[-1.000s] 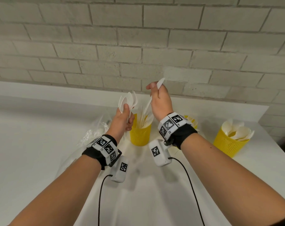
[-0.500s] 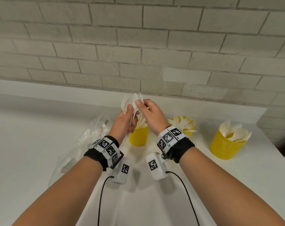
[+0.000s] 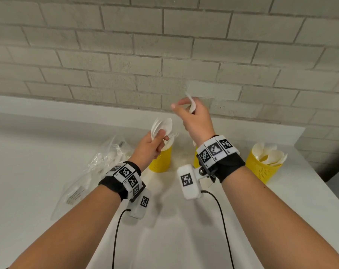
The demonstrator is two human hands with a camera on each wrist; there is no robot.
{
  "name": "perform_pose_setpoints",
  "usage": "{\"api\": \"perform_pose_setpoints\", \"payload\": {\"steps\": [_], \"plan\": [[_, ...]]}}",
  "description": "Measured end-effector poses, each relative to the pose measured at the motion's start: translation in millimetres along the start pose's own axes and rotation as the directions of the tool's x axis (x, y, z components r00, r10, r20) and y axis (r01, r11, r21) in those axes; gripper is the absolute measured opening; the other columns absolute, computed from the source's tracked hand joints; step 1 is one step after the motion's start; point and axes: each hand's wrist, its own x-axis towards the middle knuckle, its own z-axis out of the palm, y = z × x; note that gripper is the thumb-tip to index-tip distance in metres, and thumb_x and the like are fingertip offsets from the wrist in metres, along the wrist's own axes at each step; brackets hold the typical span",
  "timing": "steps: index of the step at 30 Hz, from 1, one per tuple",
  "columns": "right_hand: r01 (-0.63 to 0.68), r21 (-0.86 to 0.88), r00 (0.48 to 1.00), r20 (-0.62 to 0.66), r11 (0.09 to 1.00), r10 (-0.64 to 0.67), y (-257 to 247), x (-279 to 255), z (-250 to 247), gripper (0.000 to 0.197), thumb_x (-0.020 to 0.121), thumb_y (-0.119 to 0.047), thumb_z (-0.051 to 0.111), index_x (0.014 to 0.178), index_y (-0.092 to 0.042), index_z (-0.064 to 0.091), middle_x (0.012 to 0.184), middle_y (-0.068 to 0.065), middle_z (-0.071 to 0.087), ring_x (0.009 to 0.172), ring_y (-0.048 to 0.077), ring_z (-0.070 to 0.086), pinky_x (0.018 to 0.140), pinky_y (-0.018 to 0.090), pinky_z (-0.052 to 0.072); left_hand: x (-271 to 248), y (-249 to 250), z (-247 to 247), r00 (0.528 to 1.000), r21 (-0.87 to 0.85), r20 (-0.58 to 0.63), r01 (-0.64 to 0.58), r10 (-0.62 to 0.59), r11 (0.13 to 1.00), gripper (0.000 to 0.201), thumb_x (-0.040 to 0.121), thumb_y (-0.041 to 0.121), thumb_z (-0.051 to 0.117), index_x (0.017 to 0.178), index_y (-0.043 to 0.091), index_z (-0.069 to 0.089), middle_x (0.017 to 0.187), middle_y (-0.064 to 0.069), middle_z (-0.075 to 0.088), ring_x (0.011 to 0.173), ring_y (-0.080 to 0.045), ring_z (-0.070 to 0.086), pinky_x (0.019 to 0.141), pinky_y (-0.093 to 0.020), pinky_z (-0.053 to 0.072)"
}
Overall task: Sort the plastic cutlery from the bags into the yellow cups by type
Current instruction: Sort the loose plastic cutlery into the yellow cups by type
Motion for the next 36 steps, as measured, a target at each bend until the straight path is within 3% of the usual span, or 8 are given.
{"api": "perform_pose_setpoints", "payload": {"steps": [4, 8, 12, 18, 21, 28, 31, 36], "plan": [[-0.083, -0.160, 0.975, 0.192, 0.984, 0.113, 12.0, -6.3, -5.5, 0.020, 0.084, -0.026, 0.068, 0.091, -0.008, 0.073, 0.090, 0.018, 0.070, 0.078, 0.012, 0.057, 0.073, 0.025, 0.043, -4.3, 2.7, 11.0, 0.997, -0.033, 0.071, 0.002, 0.000, 0.999, 0.032, 0.102, 0.031, 0.039, 0.081, 0.014, 0.056, 0.055, 0.000, 0.035, 0.042, -0.008, 0.026, 0.042, -0.019, 0.021], [0.019, -0.291, 0.988, 0.155, 0.956, 0.027, 14.0, -10.5, -18.6, 0.026, 0.087, -0.025, 0.064, 0.088, -0.001, 0.073, 0.077, 0.013, 0.065, 0.075, 0.015, 0.055, 0.067, 0.025, 0.039, -5.7, -0.3, 23.6, 0.992, -0.049, 0.127, 0.031, -0.025, 0.998, 0.031, 0.101, 0.033, 0.039, 0.085, 0.014, 0.058, 0.052, 0.004, 0.039, 0.040, -0.007, 0.027, 0.040, -0.018, 0.021], [0.090, -0.400, 0.995, -0.009, 0.912, -0.102, 10.6, -1.7, -41.7, 0.020, 0.091, -0.027, 0.059, 0.092, -0.011, 0.071, 0.092, 0.008, 0.065, 0.083, 0.019, 0.059, 0.067, 0.023, 0.041, -2.8, -2.4, 44.2, 0.986, 0.007, 0.164, 0.017, -0.018, 1.000, 0.030, 0.101, 0.035, 0.038, 0.087, 0.017, 0.058, 0.057, 0.005, 0.036, 0.040, -0.005, 0.027, 0.041, -0.017, 0.023], [0.088, -0.351, 0.910, -0.353, 0.932, -0.218, -6.7, 9.4, -92.9, 0.018, 0.092, -0.013, 0.045, 0.093, -0.027, 0.056, 0.066, -0.012, 0.065, 0.069, 0.007, 0.056, 0.061, 0.009, 0.039, 5.5, -10.3, 55.8, 0.991, 0.208, 0.130, -0.014, -0.014, 0.978, 0.021, 0.099, 0.041, 0.041, 0.090, 0.022, 0.045, 0.067, 0.001, 0.037, 0.052, -0.010, 0.034, 0.048, -0.020, 0.032], [0.037, -0.494, 0.909, -0.345, 0.869, -0.235, -3.1, 7.0, -108.1, 0.025, 0.088, -0.008, 0.042, 0.099, -0.027, 0.054, 0.076, -0.014, 0.068, 0.062, 0.006, 0.051, 0.056, 0.023, 0.039, 8.4, -10.2, 60.5, 0.998, 0.178, 0.069, -0.004, -0.009, 0.984, 0.017, 0.100, 0.033, 0.044, 0.086, 0.024, 0.039, 0.065, 0.000, 0.035, 0.052, -0.011, 0.033, 0.044, -0.018, 0.031], [-0.133, -0.688, 0.990, -0.128, 0.713, 0.061, 60.1, -5.4, -105.6, 0.020, 0.091, -0.030, 0.051, 0.106, -0.027, 0.064, 0.105, 0.003, 0.068, 0.090, 0.027, 0.062, 0.077, 0.029, 0.046, 12.4, -12.5, 74.9, 0.997, 0.063, 0.058, 0.043, -0.047, 0.997, 0.011, 0.099, 0.020, 0.046, 0.107, 0.017, 0.039, 0.078, 0.007, 0.042, 0.058, -0.008, 0.039, 0.049, -0.014, 0.035], [-0.188, -0.573, 0.982, -0.104, 0.798, 0.157, 61.9, -3.5, -101.7, 0.041, 0.094, -0.036, 0.050, 0.130, -0.016, 0.051, 0.126, 0.013, 0.049, 0.104, 0.029, 0.055, 0.089, 0.027, 0.039, 11.4, -13.2, 76.0, 0.995, 0.011, 0.058, 0.085, -0.086, 0.996, 0.015, 0.097, 0.011, 0.041, 0.111, 0.017, 0.039, 0.077, 0.004, 0.039, 0.057, -0.009, 0.036, 0.051, -0.019, 0.033], [-0.024, -0.478, 0.968, -0.229, 0.878, -0.098, 38.3, 15.2, -104.9, 0.034, 0.102, -0.019, 0.030, 0.118, -0.012, 0.060, 0.121, 0.017, 0.047, 0.114, 0.028, 0.044, 0.083, 0.016, 0.022, 12.5, -12.0, 78.1, 0.996, -0.035, 0.064, 0.072, -0.069, 0.997, 0.027, 0.095, 0.002, 0.034, 0.099, 0.028, 0.041, 0.079, 0.001, 0.037, 0.059, -0.009, 0.034, 0.050, -0.018, 0.031]]}}
